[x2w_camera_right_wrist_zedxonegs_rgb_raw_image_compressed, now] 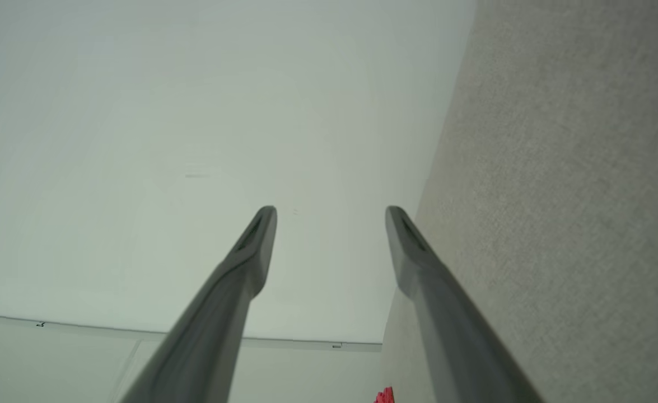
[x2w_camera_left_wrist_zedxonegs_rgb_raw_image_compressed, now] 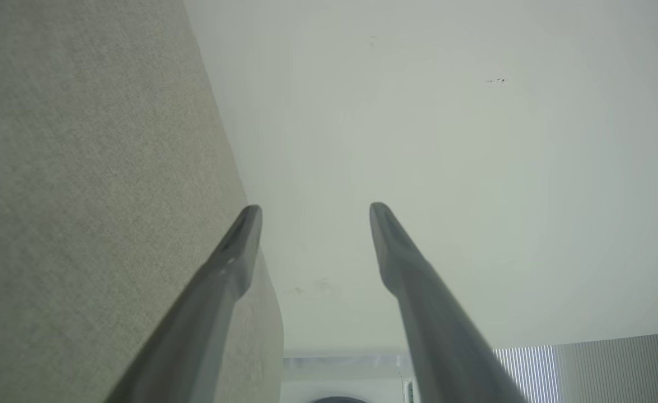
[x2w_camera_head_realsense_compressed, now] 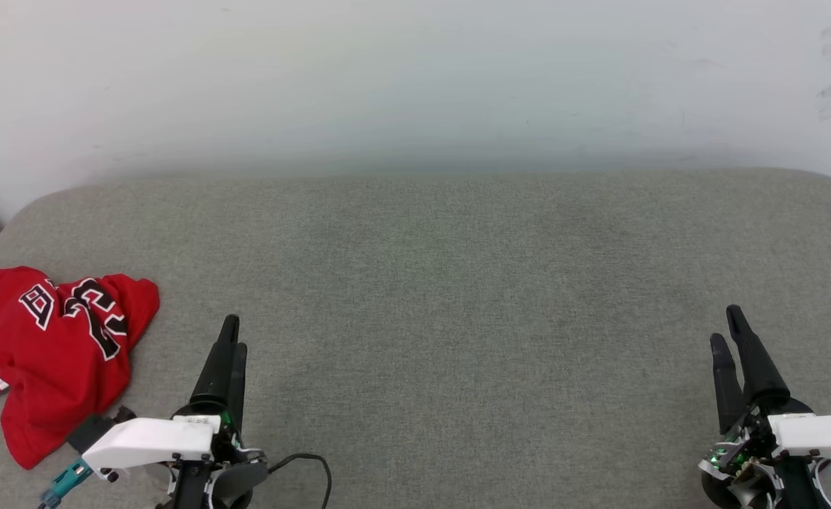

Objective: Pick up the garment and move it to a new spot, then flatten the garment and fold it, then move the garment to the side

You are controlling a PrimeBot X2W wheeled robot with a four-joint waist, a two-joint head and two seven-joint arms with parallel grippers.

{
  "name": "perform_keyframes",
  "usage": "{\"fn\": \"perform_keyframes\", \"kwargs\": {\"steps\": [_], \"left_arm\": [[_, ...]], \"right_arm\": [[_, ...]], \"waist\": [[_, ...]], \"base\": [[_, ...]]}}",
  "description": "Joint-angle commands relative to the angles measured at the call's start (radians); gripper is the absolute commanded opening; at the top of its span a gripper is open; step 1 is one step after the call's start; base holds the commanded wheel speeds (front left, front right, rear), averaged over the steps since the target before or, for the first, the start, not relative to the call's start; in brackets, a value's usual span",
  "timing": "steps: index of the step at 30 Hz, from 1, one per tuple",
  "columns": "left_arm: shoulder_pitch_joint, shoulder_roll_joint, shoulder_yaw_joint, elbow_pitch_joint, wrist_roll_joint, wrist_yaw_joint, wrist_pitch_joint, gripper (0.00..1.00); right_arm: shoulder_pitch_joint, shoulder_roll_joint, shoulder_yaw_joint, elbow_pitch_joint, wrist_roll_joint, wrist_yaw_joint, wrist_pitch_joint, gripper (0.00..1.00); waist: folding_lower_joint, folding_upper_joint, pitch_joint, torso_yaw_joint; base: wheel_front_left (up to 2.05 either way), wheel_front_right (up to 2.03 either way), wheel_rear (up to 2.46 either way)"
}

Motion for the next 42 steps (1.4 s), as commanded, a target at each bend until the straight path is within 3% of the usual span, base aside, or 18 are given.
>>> {"fn": "perform_keyframes", "kwargs": {"steps": [1, 14, 25, 42], "left_arm": [[-0.039, 0.002, -0.017, -0.035, 0.045, -0.002, -0.015, 1.00], [-0.043, 0.003, -0.061, -0.089, 0.308, -0.002, -0.065, 1.00], [-0.049, 0.003, -0.092, -0.084, 0.584, -0.001, -0.105, 1.00], [-0.060, 0.008, -0.123, -0.043, 0.935, 0.065, -0.159, 1.00]], "right_arm": [[-0.006, -0.017, 0.012, -0.034, -0.036, 0.000, -0.018, 1.00], [-0.002, -0.042, 0.050, -0.086, -0.246, 0.000, -0.071, 1.00], [0.005, -0.067, 0.078, -0.094, -0.550, 0.000, -0.111, 1.00], [0.016, -0.061, 0.085, -0.117, -0.919, 0.000, -0.116, 1.00]], "waist": [[0.0000, 0.0000, 0.000, 0.001], [0.0000, 0.0000, -0.001, 0.004], [0.0000, 0.0000, -0.001, 0.008], [0.0000, 0.0000, 0.000, 0.012]], "base": [[0.00, 0.00, 0.00], [0.00, 0.00, 0.00], [0.00, 0.00, 0.00], [0.00, 0.00, 0.00]]}}
